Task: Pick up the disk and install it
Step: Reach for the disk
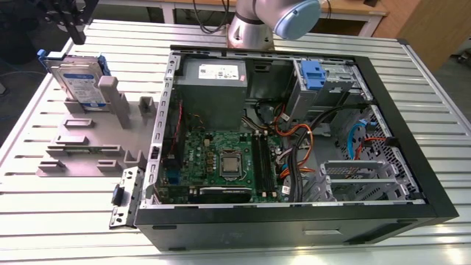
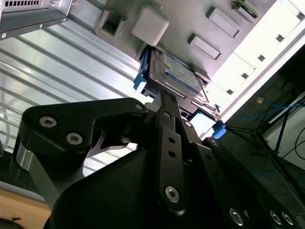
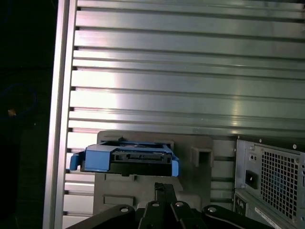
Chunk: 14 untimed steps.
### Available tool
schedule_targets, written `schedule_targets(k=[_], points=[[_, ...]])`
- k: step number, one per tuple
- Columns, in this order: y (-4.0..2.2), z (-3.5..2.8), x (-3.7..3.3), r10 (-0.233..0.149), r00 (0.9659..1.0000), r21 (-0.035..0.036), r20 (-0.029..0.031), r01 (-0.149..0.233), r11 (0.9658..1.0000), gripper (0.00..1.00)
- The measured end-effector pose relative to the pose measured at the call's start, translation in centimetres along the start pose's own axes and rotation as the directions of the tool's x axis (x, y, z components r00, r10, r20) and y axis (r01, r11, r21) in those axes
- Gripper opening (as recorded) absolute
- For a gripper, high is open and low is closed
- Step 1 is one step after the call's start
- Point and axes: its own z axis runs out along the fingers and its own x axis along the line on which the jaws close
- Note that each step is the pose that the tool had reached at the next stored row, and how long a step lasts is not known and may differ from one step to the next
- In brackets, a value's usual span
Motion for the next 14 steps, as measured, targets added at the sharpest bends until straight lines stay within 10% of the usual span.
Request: schedule_targets(k=[14], points=[[0.02,0.04,0.47,-0.001,1.0,0.0,0.0,0.001,1.0,0.11]])
